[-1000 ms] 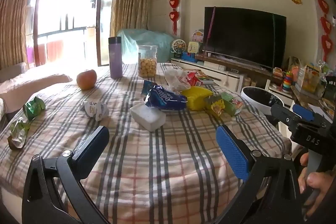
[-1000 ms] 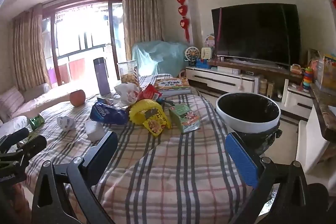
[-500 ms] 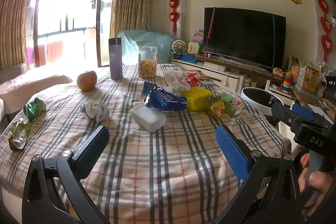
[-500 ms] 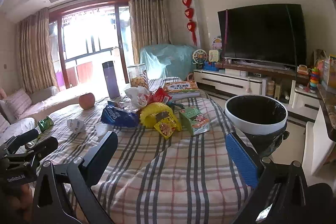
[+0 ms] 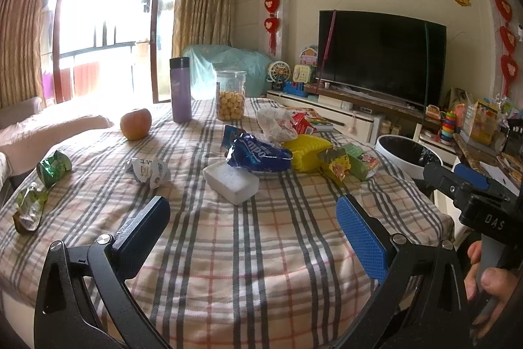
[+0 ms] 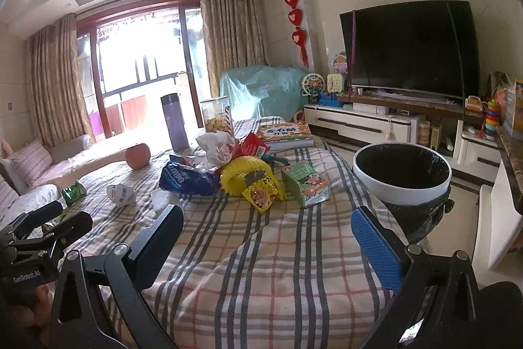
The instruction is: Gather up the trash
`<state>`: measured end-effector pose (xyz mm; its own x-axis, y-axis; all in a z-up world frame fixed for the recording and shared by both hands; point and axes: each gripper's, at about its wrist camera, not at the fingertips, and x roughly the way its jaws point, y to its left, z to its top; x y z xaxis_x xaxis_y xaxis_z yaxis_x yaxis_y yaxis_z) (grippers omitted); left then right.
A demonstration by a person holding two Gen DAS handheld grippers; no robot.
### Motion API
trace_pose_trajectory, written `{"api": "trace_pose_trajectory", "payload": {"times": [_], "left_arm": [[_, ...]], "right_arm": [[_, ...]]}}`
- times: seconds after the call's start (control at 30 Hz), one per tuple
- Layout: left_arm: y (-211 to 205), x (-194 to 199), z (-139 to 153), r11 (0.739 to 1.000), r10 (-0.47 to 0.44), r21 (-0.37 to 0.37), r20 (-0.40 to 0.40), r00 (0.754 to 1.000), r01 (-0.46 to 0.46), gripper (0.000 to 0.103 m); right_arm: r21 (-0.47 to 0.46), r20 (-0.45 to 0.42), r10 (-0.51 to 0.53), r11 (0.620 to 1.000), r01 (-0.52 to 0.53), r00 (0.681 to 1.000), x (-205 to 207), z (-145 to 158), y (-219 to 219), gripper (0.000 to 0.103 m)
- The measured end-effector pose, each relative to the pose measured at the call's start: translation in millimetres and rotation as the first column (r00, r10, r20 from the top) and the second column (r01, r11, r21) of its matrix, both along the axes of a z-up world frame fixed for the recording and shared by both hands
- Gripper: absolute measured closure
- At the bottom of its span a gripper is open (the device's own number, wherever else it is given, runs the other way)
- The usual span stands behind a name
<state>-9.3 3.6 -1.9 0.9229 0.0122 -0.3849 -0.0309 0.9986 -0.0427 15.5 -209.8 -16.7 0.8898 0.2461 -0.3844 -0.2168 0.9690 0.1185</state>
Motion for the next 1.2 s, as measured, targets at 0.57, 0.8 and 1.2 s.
{"api": "trace_pose_trajectory", "payload": {"times": [0.57,0.8,1.2], "left_arm": [[1.1,2.0,-1.0,1.000,0.003,0.002,0.000,1.000,-0.003,0.000],[1.0,2.3,-1.0,1.000,0.003,0.001,0.001,1.000,-0.003,0.000],[0.9,2.2,-0.6,1.000,0.003,0.003,0.001,1.000,-0.003,0.000]], "right_arm": [[0.010,-0.004,0.008,1.000,-0.008,1.000,-0.6,-1.0,0.1,0.000],[0.009,-0.004,0.008,1.000,-0.008,1.000,-1.0,-0.9,0.5,0.000],[0.010,-0.002,0.008,1.000,-0.008,1.000,-0.9,-0.5,0.2,0.000]]}}
